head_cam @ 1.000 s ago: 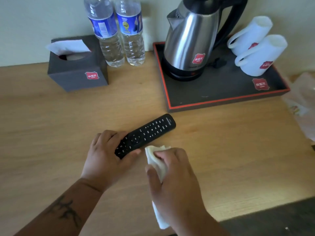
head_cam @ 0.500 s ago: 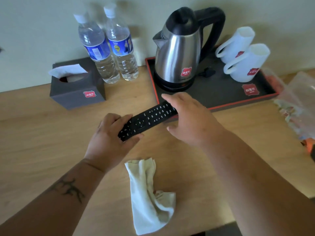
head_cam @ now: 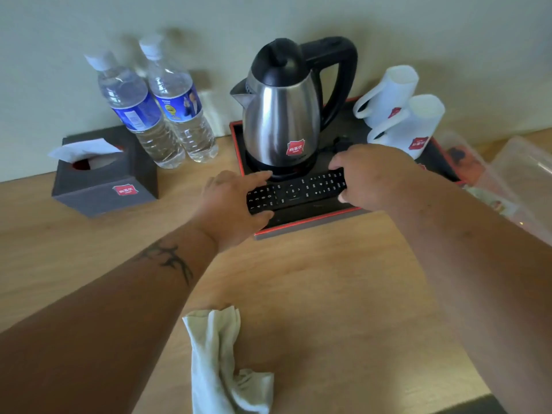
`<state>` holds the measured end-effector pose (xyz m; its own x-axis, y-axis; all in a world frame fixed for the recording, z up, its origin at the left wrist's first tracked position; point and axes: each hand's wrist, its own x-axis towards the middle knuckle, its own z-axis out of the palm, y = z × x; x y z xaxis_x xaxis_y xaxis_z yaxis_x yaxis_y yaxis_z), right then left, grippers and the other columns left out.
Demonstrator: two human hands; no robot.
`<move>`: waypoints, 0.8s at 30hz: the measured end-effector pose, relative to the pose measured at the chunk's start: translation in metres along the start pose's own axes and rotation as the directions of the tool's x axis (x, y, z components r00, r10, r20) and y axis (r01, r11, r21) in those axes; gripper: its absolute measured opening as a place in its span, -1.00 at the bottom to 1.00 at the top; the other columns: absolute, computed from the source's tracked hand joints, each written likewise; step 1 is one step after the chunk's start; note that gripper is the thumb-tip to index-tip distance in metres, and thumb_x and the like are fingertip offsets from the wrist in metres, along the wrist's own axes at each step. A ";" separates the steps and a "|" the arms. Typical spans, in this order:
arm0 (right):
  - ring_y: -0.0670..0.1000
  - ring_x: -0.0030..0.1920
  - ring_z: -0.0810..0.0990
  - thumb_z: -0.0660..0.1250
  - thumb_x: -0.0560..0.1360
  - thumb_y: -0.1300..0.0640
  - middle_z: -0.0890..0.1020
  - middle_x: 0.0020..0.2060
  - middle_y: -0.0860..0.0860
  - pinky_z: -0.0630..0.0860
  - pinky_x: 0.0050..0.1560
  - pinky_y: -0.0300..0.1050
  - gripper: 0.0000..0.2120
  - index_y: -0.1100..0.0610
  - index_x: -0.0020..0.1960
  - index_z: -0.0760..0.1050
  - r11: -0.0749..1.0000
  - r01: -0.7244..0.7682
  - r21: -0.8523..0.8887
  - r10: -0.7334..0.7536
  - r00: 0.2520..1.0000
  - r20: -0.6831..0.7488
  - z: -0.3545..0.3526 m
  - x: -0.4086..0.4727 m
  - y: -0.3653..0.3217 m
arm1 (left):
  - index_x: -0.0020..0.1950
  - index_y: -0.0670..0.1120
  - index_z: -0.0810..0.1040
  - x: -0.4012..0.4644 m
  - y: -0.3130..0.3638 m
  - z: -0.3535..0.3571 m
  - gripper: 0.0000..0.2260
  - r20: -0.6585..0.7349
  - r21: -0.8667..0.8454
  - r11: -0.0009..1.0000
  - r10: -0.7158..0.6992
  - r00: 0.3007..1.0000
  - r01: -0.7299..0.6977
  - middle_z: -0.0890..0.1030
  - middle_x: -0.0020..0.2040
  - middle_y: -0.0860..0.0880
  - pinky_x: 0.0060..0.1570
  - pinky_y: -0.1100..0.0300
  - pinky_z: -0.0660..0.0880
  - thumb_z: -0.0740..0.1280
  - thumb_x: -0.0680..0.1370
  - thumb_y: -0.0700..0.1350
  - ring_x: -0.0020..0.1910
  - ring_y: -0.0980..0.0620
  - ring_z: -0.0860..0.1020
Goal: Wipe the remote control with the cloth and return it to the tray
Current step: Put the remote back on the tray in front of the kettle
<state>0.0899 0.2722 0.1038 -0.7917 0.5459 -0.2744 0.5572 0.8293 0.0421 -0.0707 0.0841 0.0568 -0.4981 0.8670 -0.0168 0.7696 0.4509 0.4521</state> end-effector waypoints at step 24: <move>0.11 0.24 0.51 0.27 0.48 0.27 0.50 0.33 0.05 0.55 0.16 0.04 -0.43 -0.02 0.46 0.35 0.984 -0.104 0.144 0.083 0.986 0.144 0.012 0.005 0.010 | 0.33 0.19 0.50 -0.007 -0.002 0.004 -0.62 -0.013 -0.083 0.988 -0.130 0.991 0.129 0.57 0.26 0.04 0.06 0.23 0.35 0.37 0.51 0.11 0.16 0.03 0.52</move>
<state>0.0944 0.2814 0.0916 -0.6981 0.5899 -0.4058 0.6668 0.7421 -0.0683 -0.0665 0.0782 0.0522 -0.5992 0.7980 -0.0639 0.6631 0.5395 0.5189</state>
